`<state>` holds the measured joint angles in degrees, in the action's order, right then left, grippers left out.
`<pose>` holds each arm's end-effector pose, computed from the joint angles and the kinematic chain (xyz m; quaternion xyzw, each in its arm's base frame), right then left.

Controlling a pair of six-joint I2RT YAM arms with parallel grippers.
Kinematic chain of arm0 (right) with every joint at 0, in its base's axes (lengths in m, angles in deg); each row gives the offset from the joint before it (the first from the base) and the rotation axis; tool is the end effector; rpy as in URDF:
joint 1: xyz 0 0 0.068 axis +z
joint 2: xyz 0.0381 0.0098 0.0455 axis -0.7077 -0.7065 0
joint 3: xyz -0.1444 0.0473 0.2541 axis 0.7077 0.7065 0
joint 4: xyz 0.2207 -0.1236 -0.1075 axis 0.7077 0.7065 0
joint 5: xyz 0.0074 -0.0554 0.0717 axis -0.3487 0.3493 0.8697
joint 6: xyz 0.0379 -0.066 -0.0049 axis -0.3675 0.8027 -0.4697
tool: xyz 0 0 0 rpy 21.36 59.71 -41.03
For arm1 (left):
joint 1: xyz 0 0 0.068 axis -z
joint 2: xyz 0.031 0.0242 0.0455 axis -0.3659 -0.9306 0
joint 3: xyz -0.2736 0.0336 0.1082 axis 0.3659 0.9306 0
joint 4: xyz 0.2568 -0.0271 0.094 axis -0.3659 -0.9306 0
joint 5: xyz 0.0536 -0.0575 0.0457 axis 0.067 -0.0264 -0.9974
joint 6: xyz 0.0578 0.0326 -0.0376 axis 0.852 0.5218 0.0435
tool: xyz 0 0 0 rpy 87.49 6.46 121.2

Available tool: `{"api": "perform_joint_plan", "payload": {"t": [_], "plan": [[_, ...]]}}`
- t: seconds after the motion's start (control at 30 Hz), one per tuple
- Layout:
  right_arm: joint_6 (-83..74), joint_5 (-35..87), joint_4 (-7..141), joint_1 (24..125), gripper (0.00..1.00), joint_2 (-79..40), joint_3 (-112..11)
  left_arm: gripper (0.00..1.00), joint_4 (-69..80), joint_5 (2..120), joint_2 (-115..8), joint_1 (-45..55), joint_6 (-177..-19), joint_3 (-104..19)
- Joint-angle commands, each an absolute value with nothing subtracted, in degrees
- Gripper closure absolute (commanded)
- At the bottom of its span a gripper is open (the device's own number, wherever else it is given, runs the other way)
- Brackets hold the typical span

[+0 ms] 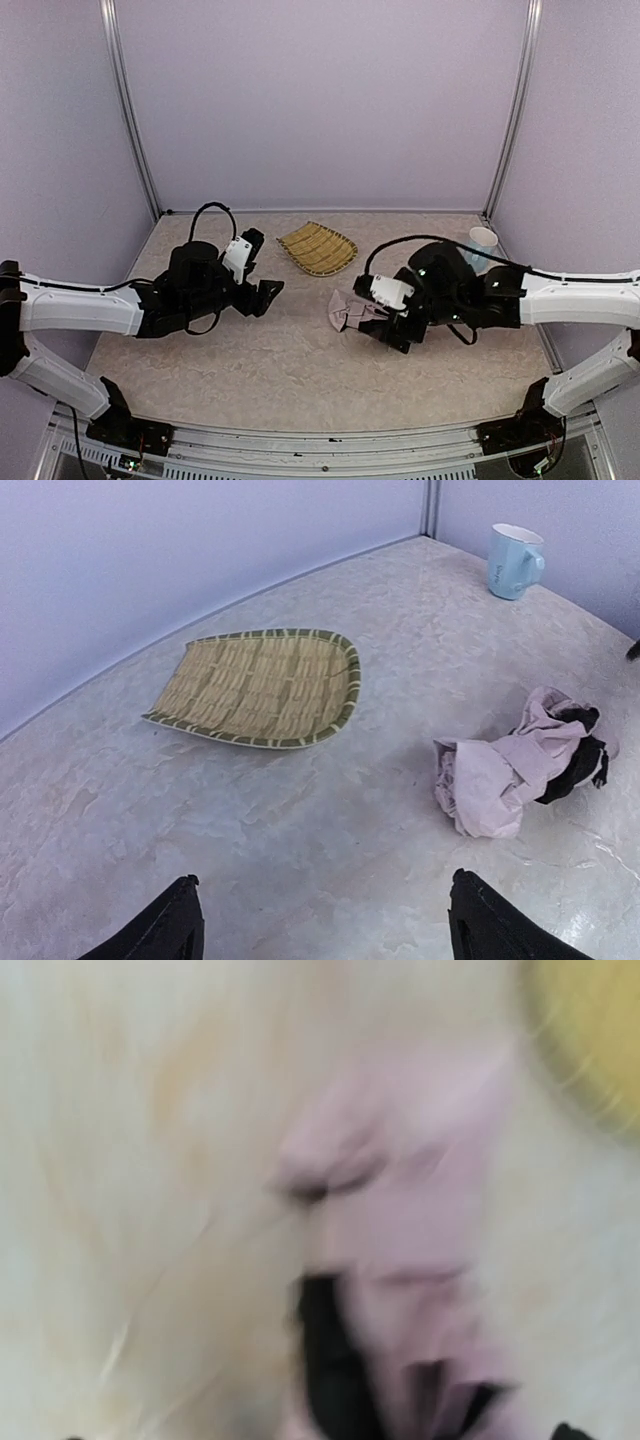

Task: Put away the umbrella

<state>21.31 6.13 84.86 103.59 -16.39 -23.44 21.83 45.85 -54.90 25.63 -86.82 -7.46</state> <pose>0.1718 0.2558 0.2162 -0.5547 0.7466 0.0294 0.3661 0.2243 -0.2300 0.2237 0.2980 0.7700 -0.1780 0.5354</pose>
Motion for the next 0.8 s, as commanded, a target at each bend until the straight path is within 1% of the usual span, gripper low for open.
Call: {"api": "perform_joint_plan", "payload": {"t": [0.0, 0.07, 0.13, 0.3, 0.37, 0.4, 0.47, 0.57, 0.6, 0.63, 0.77], "plan": [[15.65, 22.54, 76.69, 90.97, 0.0, -3.1, -23.81, 0.18, 21.87, 39.08, -52.69, 22.29, -89.93, -6.61], [11.21, 22.61, 71.0, 83.3, 0.0, 1.11, -21.0, 0.18, 21.87, 35.17, -52.28, 20.2, -91.67, -6.58], [7.51, 21.54, 67.54, 76.18, 0.0, 2.86, -18.29, 0.17, 21.76, 31.37, -51.91, 17.65, -94.08, -6.42], [-4.68, 24.91, 65.27, 57.62, 0.0, -2.39, -15.73, 0.15, 19.74, 24.2, -50.63, 8.61, -101.97, -5.11], [-7.93, 26.37, 62.93, 53.15, 0.0, -3.57, -13.66, 0.15, 18.36, 20.05, -49.51, 5.52, -104.18, -3.78], [-8.81, 24.84, 61.29, 52.44, 0.0, -3.52, -12.23, 0.15, 17.92, 16.98, -48.91, 4.19, -105.07, -3.13], [-11.04, 21.44, 59.23, 51.7, 0.0, -2.95, -8.83, 0.11, 17.32, 12.69, -47.25, 1.47, -107.27, -1.23], [-14.43, 17.02, 57.97, 51.27, 0.0, -2.25, -6.06, 0.09, 19.88, 10.85, -44.23, -2.95, -109.03, 3.14], [-15.76, 14.08, 57.75, 51.29, 0.0, -2.22, -5.28, 0.06, 20.7, 10.82, -42.96, -4.25, -109.59, 4.01], [-16.8, 11.36, 57.78, 51.29, 0.0, -2.54, -4.84, 0.04, 21.71, 10.5, -42.24, -5.21, -109.23, 4.8], [-17.85, 4.85, 57.61, 51.29, 0.0, -5.99, -3.91, 0.02, 28.2, 6.89, -40.51, -5.64, -102.87, 8.28]]}}
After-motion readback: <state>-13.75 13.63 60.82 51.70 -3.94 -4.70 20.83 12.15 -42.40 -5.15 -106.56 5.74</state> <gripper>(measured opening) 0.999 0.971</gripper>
